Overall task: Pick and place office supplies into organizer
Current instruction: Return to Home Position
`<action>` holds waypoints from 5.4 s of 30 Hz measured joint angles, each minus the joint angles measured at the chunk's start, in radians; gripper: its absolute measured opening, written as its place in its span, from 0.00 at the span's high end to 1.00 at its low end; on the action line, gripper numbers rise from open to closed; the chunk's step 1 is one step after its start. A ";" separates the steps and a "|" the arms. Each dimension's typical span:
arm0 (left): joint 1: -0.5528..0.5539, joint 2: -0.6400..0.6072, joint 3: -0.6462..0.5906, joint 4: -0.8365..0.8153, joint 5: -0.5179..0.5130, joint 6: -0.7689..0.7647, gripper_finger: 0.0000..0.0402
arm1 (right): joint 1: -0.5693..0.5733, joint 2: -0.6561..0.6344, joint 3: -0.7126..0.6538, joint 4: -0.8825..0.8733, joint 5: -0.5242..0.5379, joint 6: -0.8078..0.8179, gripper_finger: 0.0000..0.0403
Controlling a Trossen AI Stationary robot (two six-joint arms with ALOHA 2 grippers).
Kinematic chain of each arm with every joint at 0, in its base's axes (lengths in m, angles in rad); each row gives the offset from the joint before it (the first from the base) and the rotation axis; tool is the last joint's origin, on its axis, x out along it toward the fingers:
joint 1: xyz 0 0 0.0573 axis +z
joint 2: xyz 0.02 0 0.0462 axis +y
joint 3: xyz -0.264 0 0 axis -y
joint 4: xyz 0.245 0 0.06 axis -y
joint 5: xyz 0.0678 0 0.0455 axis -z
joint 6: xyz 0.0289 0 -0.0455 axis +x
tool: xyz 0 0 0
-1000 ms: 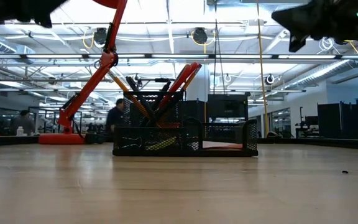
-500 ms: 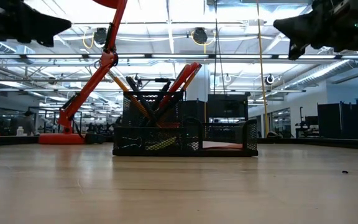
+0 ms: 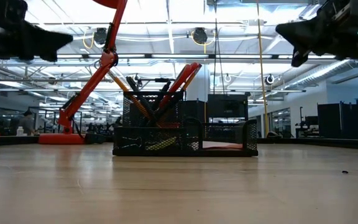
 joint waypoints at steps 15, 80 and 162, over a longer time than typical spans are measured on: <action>0.075 0.007 0.005 -0.094 0.013 -0.067 1.00 | 0.000 0.002 -0.003 -0.289 0.155 0.025 1.00; 0.075 0.194 0.002 -0.090 0.017 -0.149 0.92 | 0.044 -0.227 -0.005 -0.233 0.128 -0.019 1.00; 0.075 0.194 0.003 -0.088 0.017 -0.148 0.88 | 0.044 -0.227 -0.005 -0.233 0.129 -0.019 1.00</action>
